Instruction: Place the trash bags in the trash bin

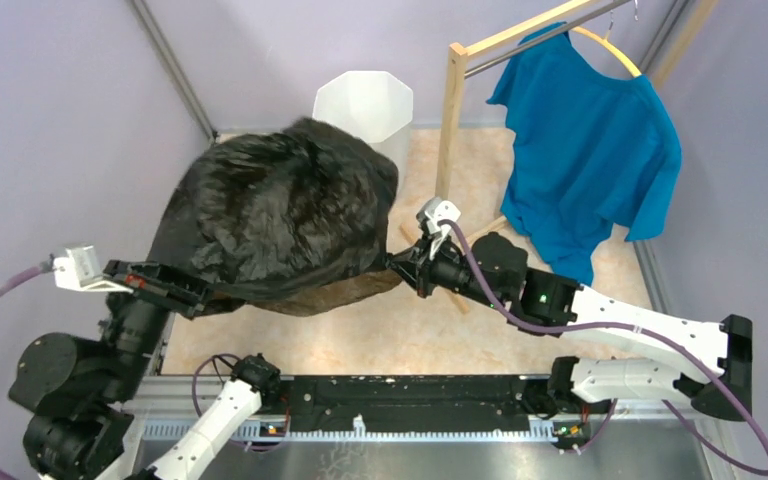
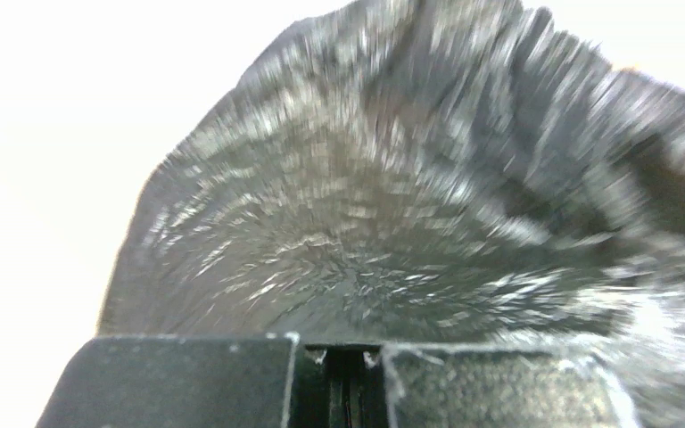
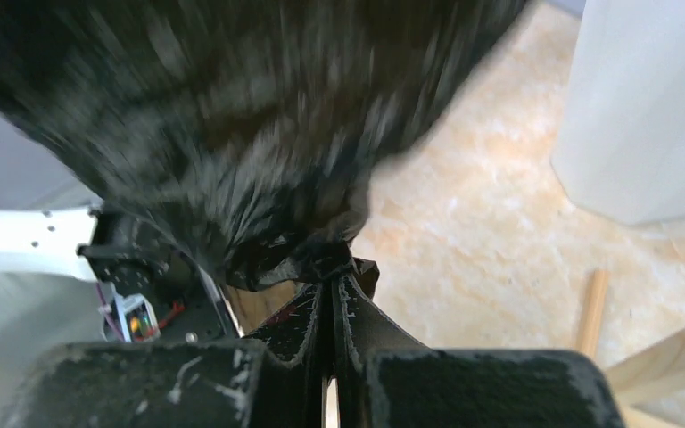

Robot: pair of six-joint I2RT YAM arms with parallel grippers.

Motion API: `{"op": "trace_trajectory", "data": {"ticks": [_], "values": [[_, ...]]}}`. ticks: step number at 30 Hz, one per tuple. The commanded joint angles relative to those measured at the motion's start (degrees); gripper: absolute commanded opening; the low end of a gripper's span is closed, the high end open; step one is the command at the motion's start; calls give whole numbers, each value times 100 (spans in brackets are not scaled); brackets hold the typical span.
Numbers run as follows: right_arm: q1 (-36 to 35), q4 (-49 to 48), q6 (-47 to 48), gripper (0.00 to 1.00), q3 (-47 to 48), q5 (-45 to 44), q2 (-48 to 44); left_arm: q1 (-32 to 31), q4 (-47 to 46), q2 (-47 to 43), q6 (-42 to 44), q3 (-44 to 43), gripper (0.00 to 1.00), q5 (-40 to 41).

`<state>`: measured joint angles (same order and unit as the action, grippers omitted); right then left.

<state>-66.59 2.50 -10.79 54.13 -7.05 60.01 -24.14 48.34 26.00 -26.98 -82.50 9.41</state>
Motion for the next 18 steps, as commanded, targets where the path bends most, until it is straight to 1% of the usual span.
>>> {"op": "trace_trajectory", "data": {"ticks": [1,7,12,15,18], "values": [[28,-268,-27,0,270,-137,-281,-29,-91,84,250,-385,0,230],[21,187,-305,0,-375,-86,-487,-51,482,-97,37,203,0,217],[31,672,-571,0,-925,107,-1043,-80,1396,225,37,352,0,33],[28,1077,-505,0,-942,416,-1329,-82,1689,566,153,365,0,-357],[25,1477,-372,0,-694,666,-1535,-81,1551,785,364,267,0,-1094]]}}
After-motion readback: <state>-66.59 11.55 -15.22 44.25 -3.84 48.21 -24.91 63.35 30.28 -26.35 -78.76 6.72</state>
